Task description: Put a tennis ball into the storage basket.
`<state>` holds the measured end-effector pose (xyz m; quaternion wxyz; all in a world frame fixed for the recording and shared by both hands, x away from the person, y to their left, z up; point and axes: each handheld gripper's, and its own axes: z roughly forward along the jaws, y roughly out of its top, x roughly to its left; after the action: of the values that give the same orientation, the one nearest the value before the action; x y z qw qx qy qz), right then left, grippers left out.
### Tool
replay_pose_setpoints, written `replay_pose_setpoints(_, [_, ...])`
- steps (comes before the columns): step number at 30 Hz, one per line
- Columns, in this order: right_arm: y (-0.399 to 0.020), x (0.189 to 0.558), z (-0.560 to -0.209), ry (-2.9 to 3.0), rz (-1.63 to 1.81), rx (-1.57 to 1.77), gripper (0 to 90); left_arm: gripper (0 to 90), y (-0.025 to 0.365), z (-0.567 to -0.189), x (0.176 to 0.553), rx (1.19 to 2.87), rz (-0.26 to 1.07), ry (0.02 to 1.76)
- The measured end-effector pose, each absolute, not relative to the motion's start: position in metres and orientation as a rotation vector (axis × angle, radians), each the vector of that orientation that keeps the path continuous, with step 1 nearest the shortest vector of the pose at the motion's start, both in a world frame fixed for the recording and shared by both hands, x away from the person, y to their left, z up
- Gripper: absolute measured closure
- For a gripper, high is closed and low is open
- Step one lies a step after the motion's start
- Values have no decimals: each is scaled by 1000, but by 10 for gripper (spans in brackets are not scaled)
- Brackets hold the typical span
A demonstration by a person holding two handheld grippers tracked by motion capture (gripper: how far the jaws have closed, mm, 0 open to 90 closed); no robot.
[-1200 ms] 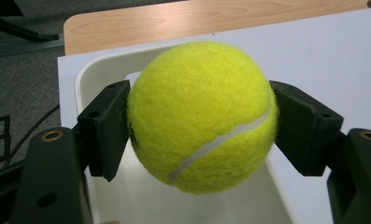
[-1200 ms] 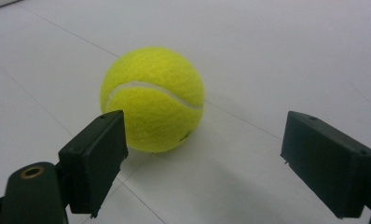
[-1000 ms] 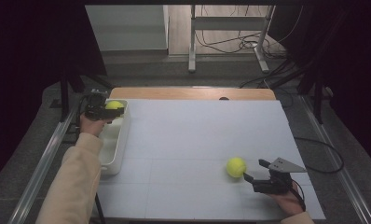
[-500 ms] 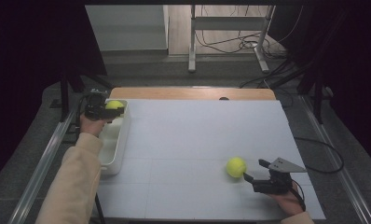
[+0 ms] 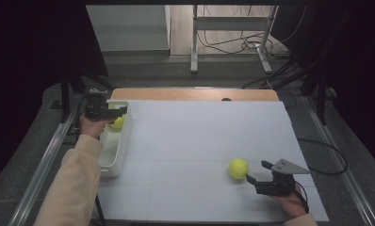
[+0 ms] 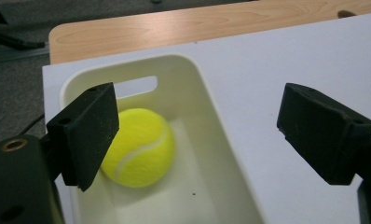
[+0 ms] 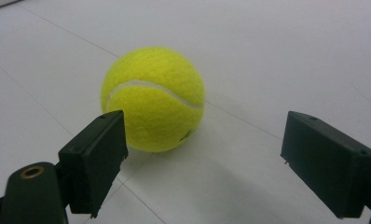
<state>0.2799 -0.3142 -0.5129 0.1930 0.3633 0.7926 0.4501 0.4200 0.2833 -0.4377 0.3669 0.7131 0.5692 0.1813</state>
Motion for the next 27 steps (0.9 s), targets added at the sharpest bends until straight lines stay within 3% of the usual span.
replay_pose_setpoints(27, [-316,280,-511,2197,1270,1041,147,139,251,-418,382,1770,438,1222])
